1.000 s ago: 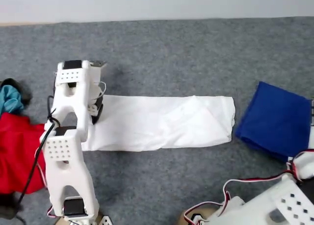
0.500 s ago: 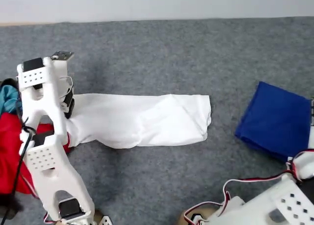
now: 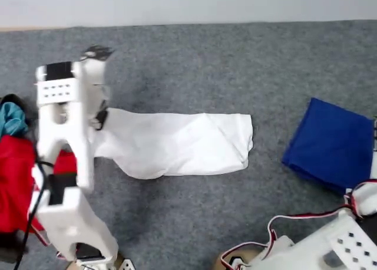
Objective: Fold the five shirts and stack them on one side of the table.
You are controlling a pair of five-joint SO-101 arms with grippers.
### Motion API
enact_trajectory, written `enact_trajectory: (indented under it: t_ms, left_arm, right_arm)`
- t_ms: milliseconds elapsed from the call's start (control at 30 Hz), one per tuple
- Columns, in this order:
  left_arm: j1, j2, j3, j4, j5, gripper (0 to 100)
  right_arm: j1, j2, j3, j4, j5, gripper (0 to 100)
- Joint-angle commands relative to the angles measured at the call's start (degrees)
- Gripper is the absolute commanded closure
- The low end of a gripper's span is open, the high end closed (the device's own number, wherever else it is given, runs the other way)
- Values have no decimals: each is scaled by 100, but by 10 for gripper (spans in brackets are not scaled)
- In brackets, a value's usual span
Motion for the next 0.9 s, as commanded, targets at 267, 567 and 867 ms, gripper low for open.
enact_trajectory:
  t_ms: [267, 567, 867]
  left_arm:
    - [2840, -923, 66, 26, 1152, 996]
    - [4053, -695, -48, -774, 1855, 995]
    - [4413, 1134, -2281, -527, 1881, 995]
  right_arm:
    - [-57, -48, -26, 171, 35, 982]
    - [-31, -48, -26, 189, 35, 983]
    - [-22, -48, -18, 198, 35, 983]
